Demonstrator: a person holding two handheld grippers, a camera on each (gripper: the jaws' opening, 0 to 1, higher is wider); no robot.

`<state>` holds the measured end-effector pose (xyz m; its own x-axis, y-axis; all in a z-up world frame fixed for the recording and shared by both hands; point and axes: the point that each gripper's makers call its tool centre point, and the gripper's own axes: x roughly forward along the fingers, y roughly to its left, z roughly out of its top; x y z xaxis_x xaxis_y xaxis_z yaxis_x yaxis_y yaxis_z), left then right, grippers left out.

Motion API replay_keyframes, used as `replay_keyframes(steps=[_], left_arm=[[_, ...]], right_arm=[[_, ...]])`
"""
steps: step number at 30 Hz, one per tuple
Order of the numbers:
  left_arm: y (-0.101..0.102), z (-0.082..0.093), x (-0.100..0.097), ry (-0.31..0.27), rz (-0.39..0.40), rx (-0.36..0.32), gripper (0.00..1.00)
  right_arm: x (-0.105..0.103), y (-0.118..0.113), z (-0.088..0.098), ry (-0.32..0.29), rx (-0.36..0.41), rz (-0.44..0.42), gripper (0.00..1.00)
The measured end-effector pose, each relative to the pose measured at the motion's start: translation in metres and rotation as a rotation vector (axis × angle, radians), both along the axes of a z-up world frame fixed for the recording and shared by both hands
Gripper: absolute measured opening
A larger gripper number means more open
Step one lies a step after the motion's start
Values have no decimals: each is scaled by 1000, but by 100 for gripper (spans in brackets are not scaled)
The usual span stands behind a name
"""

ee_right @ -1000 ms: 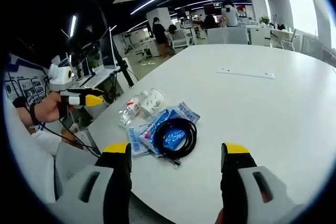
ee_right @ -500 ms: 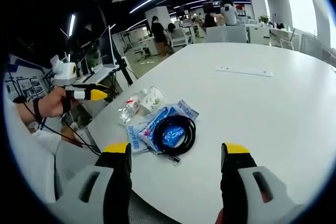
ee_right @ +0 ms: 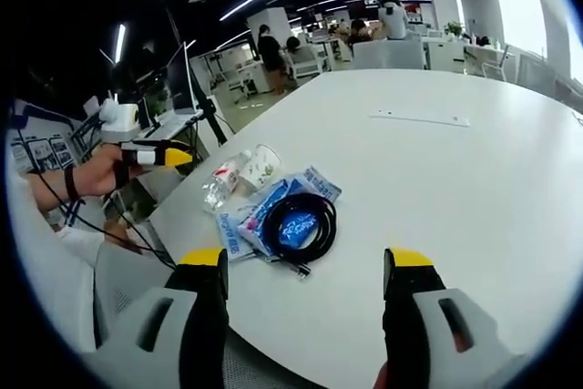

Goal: Arrange the tabletop items into an orderly group along one side of the table until the central work area is clear of visible clutter.

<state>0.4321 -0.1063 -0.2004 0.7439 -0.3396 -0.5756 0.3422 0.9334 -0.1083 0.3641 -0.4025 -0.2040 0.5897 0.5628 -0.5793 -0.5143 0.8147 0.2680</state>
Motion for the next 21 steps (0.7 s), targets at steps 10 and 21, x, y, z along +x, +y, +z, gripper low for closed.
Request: replay_keyframes(steps=[10, 21], left_arm=[[7, -19, 8, 40, -18, 52, 50], [11, -28, 19, 69, -16, 56, 48]], right_arm=[[-2, -1, -2, 9, -3, -5, 69], [-2, -5, -1, 11, -9, -20, 68]])
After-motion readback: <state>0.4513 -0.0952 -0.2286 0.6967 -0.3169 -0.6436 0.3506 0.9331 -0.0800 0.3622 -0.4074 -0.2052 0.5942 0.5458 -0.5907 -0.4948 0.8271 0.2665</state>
